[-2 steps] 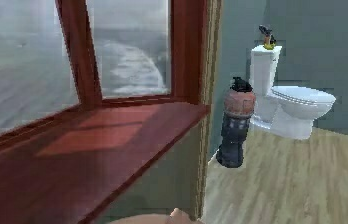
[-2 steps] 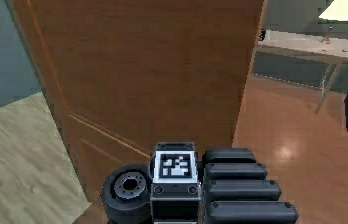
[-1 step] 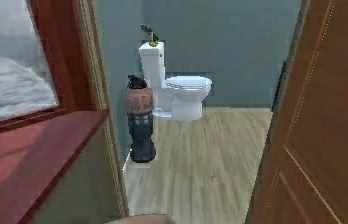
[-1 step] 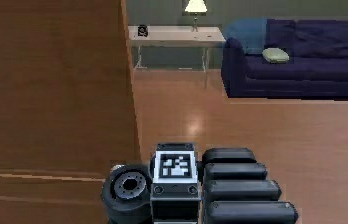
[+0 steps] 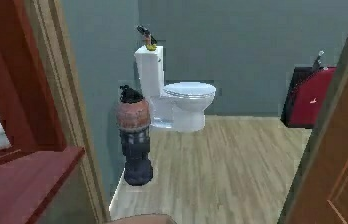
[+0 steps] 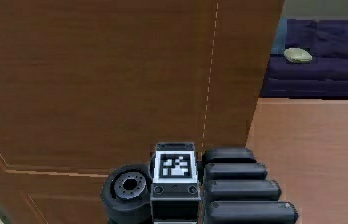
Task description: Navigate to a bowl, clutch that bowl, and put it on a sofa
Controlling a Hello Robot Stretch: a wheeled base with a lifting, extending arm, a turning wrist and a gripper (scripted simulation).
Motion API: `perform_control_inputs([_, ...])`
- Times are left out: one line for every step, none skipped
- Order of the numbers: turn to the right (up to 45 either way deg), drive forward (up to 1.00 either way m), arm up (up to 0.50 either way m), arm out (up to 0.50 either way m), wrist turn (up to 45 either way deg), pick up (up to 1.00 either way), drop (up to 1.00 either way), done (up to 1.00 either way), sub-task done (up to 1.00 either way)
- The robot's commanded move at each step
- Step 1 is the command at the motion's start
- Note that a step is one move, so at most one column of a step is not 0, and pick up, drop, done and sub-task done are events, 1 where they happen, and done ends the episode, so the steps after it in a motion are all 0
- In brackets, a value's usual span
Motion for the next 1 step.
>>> perform_control_inputs([3.0,0.00,0.00,0.00,0.0,0.00,0.00,0.00,0.00])
